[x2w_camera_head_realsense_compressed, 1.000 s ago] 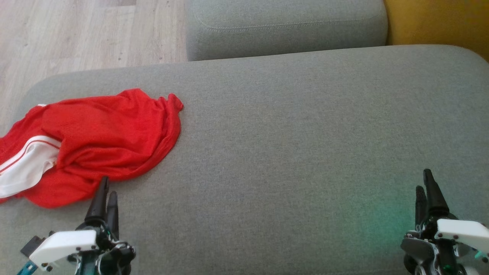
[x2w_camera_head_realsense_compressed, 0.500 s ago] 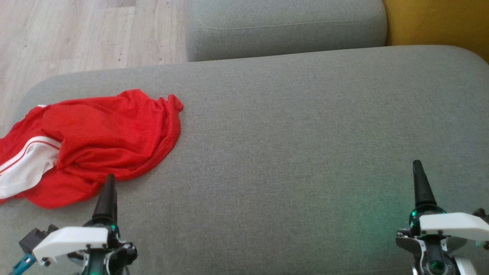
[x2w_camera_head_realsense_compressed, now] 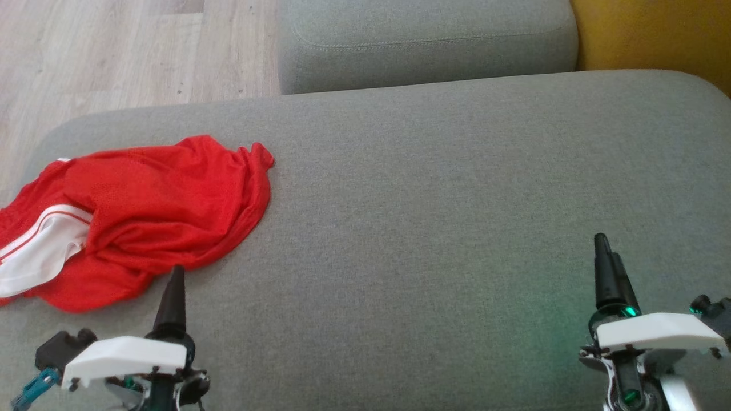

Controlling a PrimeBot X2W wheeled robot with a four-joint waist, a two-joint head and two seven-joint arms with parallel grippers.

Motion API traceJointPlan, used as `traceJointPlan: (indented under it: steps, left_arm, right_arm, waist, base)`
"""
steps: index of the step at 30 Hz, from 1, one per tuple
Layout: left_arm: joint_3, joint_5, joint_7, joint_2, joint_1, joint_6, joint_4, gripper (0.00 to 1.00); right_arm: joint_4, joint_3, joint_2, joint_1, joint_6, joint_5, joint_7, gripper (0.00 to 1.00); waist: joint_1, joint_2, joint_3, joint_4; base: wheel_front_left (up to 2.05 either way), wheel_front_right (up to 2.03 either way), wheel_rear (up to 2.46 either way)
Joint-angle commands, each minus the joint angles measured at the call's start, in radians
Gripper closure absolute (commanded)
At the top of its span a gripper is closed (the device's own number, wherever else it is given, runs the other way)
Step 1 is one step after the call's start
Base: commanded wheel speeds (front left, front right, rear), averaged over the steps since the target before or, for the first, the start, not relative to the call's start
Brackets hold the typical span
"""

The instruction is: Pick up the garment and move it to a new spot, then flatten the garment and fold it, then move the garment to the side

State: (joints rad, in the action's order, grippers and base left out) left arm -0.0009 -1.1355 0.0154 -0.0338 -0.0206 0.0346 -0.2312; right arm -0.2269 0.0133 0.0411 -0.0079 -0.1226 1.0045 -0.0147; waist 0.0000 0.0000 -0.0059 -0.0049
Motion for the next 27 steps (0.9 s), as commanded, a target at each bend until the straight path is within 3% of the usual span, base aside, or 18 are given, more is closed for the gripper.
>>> traceJointPlan:
  steps: [1, 27]
  left_arm:
    - [0.002, 0.050, 0.017, -0.015, 0.016, -0.005, 0.041, 0.00]
    - [-0.035, 0.433, 0.090, -0.038, -0.014, -0.058, 0.085, 0.00]
  right_arm:
    - [0.044, -0.017, 0.015, -0.023, -0.003, -0.050, -0.015, 0.00]
    - [0.053, -0.083, 0.021, -0.018, -0.005, -0.401, -0.089, 0.00]
  waist:
    - [0.0000, 0.0000, 0.000, 0.000]
    - [0.0000, 0.0000, -0.008, 0.000]
  base:
    - [0.00, 0.00, 0.00]
    - [0.00, 0.00, 0.00]
